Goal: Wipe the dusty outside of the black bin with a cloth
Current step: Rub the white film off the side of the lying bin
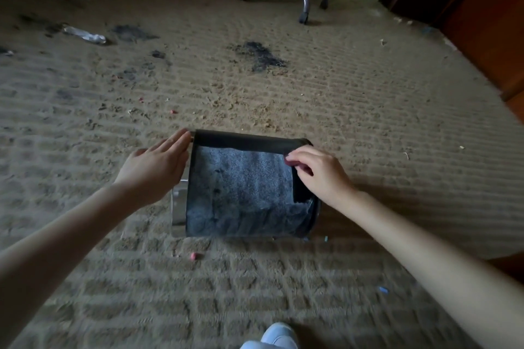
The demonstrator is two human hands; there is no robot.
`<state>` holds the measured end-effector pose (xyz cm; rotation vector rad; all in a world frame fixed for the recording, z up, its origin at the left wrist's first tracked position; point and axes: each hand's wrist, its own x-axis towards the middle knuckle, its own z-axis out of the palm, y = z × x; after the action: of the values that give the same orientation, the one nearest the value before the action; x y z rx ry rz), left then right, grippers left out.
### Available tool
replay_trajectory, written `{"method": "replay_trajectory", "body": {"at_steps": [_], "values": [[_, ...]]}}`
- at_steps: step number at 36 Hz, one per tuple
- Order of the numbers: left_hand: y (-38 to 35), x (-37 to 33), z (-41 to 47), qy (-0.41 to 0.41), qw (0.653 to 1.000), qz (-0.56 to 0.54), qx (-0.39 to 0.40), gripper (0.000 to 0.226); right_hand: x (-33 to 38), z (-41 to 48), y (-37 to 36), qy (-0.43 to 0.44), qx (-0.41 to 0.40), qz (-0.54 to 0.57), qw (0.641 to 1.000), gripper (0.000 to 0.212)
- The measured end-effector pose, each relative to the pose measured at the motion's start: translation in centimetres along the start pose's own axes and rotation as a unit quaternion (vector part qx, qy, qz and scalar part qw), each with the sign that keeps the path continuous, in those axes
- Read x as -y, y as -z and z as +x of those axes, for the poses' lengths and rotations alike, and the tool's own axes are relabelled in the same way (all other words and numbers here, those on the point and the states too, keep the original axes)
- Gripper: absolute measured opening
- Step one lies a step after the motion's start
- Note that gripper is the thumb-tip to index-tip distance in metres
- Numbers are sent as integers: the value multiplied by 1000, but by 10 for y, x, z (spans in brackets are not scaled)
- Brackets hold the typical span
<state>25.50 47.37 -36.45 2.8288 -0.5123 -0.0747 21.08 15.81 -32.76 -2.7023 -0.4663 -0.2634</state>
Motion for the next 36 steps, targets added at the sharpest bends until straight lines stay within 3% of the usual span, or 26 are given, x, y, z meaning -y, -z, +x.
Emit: {"method": "replay_trajectory", "body": {"at_steps": [4, 10, 12, 15, 17, 22, 30, 36], "values": [[4, -3, 1, 9, 1000, 1, 10, 53, 3, -41, -5, 46, 7, -27, 999, 29], [6, -8, 2, 23, 1000, -3, 20, 52, -4, -65, -1, 114, 108, -51, 986, 27], [7, -8, 4, 29, 999, -8, 20, 52, -1, -46, 6, 86, 97, -24, 991, 23], [6, -6, 4, 30, 999, -13, 20, 52, 6, 1, 19, -26, 52, 62, 996, 21], [4, -5, 3, 30, 999, -14, 22, 52, 7, 29, 22, -83, 81, 66, 991, 21], [3, -3, 4, 28, 999, -16, 30, 52, 6, 48, 8, -97, 87, 43, 991, 24], [6, -5, 4, 32, 999, -6, 33, 52, 11, -27, -12, 32, 19, 4, 999, 20], [8, -8, 3, 37, 998, -23, 39, 52, 6, -63, -20, 99, 77, -32, 992, 25]]}}
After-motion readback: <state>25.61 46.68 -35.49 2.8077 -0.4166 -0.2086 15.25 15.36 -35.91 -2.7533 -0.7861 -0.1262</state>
